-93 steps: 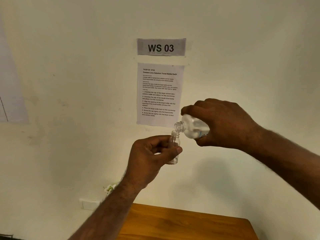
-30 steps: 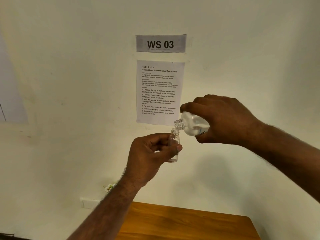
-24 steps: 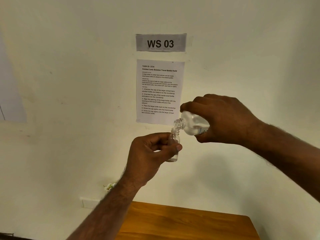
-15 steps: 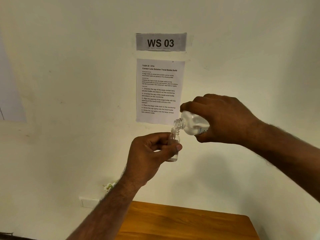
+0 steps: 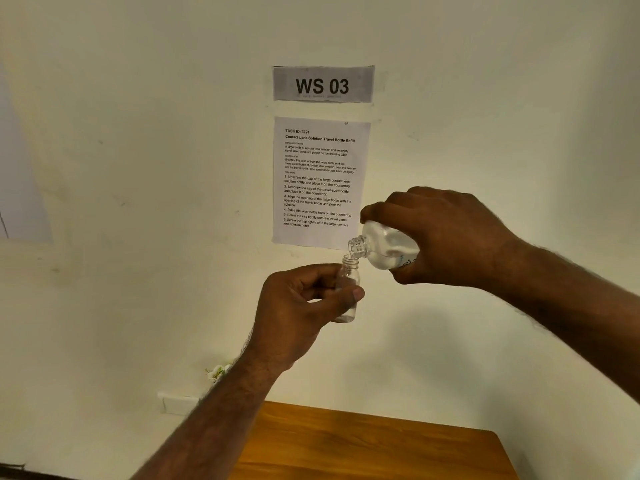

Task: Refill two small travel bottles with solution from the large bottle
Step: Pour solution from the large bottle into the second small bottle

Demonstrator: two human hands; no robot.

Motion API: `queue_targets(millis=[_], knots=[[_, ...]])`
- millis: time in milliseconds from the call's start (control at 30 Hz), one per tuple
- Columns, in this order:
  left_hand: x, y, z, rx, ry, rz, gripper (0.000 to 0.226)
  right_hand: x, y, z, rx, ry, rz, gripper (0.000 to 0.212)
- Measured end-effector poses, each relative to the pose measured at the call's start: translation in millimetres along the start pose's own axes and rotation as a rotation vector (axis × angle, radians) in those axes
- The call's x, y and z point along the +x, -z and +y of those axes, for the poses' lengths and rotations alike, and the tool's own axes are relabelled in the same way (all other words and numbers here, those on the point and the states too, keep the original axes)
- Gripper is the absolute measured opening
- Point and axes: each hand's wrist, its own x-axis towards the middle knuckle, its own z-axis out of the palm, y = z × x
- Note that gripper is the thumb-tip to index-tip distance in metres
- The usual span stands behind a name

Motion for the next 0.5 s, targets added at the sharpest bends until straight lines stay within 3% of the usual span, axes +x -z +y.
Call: queue_targets(millis=[500], knots=[[-2.2,-0.9,3.3,-0.044,0.017,-0.004,0.03,-0.5,-0.2,0.6,0.017,0.008,0.007,0.073]])
